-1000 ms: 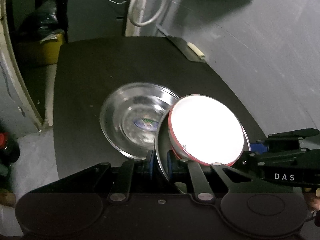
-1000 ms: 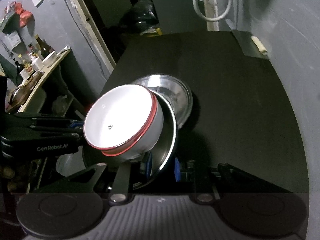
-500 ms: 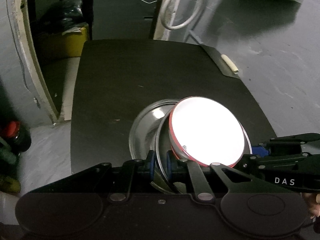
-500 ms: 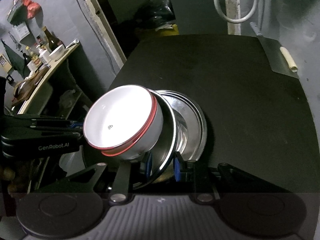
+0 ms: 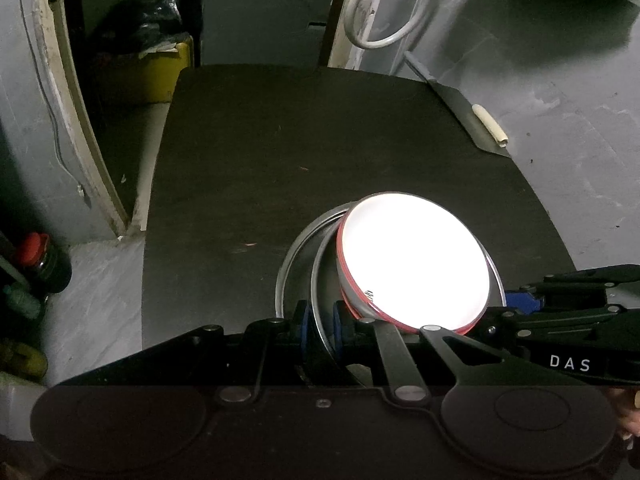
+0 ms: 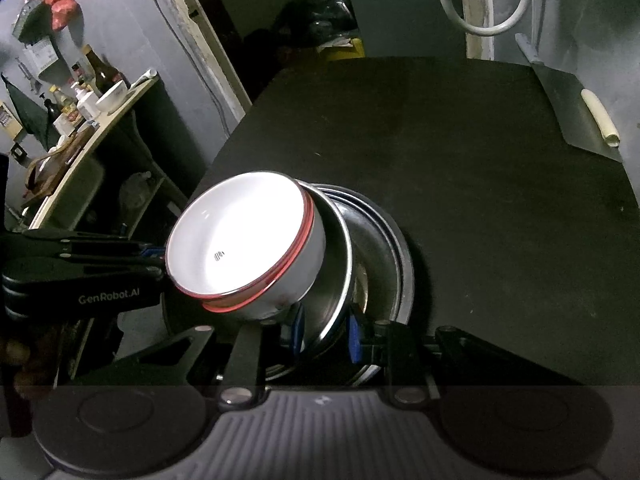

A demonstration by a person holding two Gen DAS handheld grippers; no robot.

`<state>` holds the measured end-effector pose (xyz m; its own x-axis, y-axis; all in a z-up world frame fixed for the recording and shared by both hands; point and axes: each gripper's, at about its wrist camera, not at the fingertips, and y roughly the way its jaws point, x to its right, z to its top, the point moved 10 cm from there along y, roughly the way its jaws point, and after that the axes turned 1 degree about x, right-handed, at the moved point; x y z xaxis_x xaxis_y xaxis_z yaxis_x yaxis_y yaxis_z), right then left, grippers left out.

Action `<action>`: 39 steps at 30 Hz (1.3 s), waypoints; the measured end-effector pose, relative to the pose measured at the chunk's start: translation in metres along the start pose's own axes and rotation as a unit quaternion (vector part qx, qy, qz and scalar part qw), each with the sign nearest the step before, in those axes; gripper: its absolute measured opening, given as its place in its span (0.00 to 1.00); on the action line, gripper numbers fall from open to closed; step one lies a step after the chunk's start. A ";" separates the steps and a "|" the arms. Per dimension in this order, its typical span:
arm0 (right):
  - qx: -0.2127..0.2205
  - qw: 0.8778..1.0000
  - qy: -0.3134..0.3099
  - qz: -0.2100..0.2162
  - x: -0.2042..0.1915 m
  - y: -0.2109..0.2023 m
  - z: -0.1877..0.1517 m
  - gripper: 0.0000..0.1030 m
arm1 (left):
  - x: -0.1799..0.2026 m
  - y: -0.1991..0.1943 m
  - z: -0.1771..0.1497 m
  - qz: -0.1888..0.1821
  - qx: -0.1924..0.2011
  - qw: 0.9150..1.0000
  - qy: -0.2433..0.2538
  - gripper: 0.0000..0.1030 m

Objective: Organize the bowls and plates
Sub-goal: 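Lower the steel bowl stack onto the center of the steel plate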

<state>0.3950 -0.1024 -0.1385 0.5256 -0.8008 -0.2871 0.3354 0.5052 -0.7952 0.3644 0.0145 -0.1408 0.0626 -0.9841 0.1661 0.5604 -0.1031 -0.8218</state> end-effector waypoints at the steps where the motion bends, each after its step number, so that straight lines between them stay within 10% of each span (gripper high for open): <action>1: 0.001 1.000 0.002 0.001 0.001 0.000 0.001 0.25 | 0.000 0.001 0.001 0.000 0.000 1.000 0.001 0.11; 39: 0.025 0.999 0.027 -0.010 0.010 0.002 0.005 0.26 | -0.003 0.007 0.010 0.007 0.007 1.000 -0.007 0.13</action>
<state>0.4053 -0.1080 -0.1400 0.4764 -0.8261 -0.3010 0.3841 0.5035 -0.7739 0.3763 0.0183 -0.1412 0.0829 -0.9832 0.1624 0.5705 -0.0867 -0.8167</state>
